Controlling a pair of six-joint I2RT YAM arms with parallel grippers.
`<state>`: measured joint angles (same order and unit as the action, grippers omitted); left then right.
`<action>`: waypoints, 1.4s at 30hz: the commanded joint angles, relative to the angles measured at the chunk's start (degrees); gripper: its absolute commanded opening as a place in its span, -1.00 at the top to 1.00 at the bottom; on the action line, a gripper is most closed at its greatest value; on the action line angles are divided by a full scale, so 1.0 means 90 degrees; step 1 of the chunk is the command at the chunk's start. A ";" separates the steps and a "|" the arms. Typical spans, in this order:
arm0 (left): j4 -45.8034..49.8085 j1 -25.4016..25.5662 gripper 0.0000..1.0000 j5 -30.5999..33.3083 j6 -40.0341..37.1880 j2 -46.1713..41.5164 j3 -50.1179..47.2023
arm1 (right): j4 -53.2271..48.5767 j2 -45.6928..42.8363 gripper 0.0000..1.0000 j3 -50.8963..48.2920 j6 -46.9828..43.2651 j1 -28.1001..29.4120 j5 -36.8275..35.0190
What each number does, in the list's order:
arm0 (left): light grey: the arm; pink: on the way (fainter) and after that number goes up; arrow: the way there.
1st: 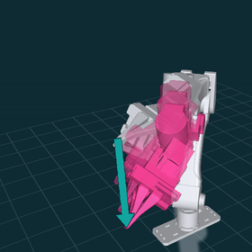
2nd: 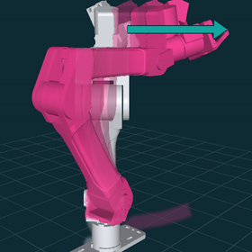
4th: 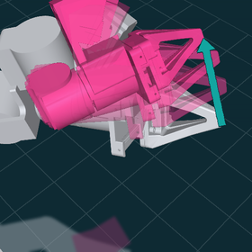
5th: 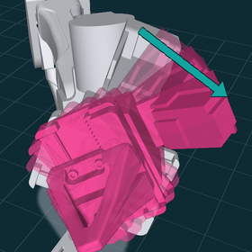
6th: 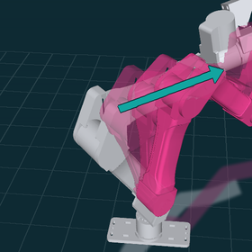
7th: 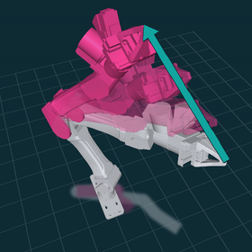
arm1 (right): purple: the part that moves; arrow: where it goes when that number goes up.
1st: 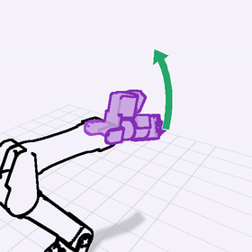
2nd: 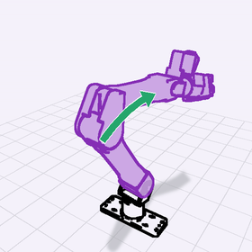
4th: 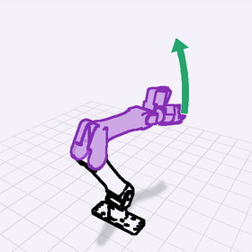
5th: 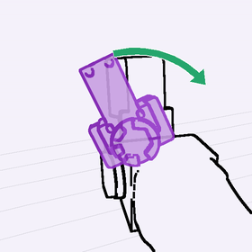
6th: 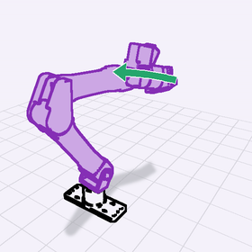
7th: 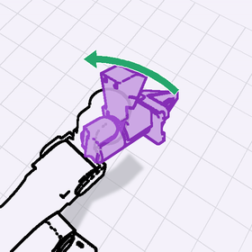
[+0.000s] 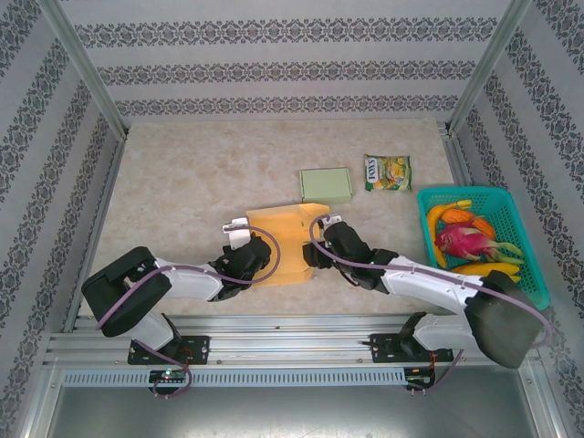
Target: Fold the paper box
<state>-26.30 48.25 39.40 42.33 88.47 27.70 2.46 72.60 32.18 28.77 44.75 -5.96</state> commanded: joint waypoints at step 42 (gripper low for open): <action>-0.0237 0.0108 1.00 -0.0560 -0.0102 0.0483 -0.0010 | 0.1321 0.0929 -0.08 0.0078 -0.0049 -0.0071 0.0839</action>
<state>-33.04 48.40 35.75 40.99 92.05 27.99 16.23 85.62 34.63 29.67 43.05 0.91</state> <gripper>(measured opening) 0.053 0.539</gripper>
